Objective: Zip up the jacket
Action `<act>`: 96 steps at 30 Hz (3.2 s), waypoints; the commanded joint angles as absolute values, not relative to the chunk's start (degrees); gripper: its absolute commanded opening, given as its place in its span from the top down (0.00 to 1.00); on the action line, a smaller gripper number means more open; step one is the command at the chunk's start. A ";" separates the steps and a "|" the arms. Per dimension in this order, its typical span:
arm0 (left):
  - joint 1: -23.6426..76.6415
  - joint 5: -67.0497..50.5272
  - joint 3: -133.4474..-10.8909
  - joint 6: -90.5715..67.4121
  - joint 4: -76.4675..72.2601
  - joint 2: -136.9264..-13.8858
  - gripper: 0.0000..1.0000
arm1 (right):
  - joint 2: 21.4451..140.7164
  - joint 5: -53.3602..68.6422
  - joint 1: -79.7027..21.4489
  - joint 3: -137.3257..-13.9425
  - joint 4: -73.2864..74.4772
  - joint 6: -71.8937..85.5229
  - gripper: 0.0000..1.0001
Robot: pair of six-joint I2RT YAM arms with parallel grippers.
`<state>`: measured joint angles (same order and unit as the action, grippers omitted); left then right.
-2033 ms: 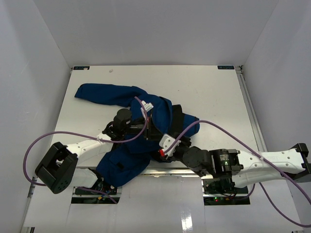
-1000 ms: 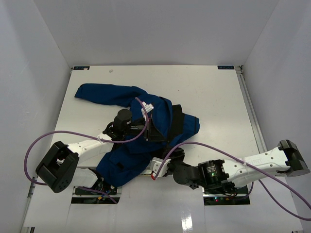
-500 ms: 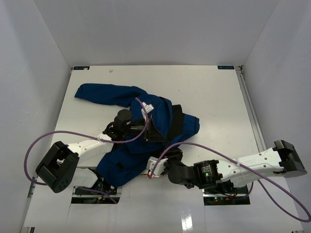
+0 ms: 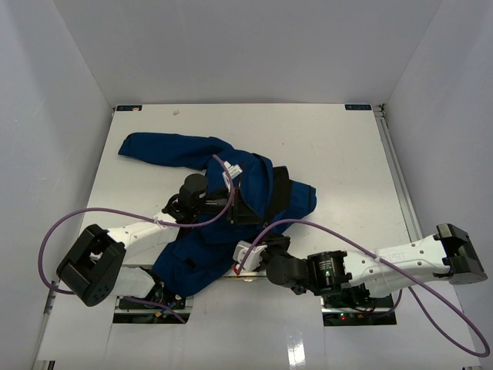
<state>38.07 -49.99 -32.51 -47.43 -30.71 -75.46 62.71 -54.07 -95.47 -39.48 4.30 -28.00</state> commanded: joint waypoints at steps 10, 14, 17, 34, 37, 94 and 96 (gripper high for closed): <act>38.14 -51.77 -32.34 -46.63 -31.29 -75.06 1.00 | 59.13 -54.61 -93.72 -39.55 1.85 -25.94 0.84; 38.06 -51.86 -32.34 -46.67 -31.38 -74.98 1.00 | 58.97 -53.89 -93.18 -39.46 1.93 -25.67 0.86; 38.14 -52.10 -32.27 -46.83 -31.76 -74.97 1.00 | 59.13 -53.21 -92.99 -39.38 1.85 -25.51 0.88; 38.14 -52.47 -32.14 -47.20 -32.13 -74.82 1.00 | 62.56 -50.03 -92.34 -40.49 1.18 -25.70 0.86; 38.12 -52.51 -32.19 -47.22 -32.08 -74.92 1.00 | 62.82 -51.16 -92.05 -40.02 -0.41 -26.08 0.87; 38.14 -52.15 -32.46 -46.76 -30.76 -74.79 1.00 | 62.28 -57.09 -91.81 -42.26 3.69 -18.46 0.92; 38.14 -52.21 -32.52 -46.82 -30.70 -74.79 1.00 | 62.17 -58.00 -91.82 -42.71 5.47 -16.97 0.92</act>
<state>37.99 -50.41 -32.25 -47.08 -30.24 -75.61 63.66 -52.99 -92.25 -40.18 0.68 -21.01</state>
